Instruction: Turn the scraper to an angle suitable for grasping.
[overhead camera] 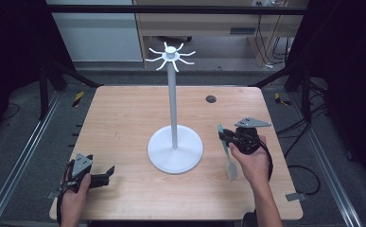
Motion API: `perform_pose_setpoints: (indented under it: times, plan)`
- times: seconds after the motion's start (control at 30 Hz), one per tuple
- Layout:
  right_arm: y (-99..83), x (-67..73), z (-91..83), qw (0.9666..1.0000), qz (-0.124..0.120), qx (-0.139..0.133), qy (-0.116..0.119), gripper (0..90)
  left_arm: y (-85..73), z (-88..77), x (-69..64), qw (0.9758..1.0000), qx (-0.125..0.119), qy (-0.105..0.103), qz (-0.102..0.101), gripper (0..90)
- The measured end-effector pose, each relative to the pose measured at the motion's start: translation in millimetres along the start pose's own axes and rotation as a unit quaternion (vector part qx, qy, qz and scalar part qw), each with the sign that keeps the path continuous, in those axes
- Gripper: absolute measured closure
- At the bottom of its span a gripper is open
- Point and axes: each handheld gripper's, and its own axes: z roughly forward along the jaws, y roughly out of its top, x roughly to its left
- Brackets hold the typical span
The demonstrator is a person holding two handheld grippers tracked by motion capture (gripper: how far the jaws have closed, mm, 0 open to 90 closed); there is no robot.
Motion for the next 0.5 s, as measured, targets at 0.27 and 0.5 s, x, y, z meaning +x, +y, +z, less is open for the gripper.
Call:
perform_pose_setpoints:
  times: [0.27, 0.5]
  plan:
    - [9.5, 9.0, -2.7, 0.9994, -0.007, -0.033, -0.005, 74.3, 2.2, 2.3, -0.5, 1.0000, -0.004, -0.004, 0.000, 2.9]
    - [25.6, 19.8, -14.9, 0.9983, -0.018, -0.055, -0.008, 74.3, 7.4, 11.1, -4.4, 0.9998, -0.003, -0.017, 0.010, 2.9]
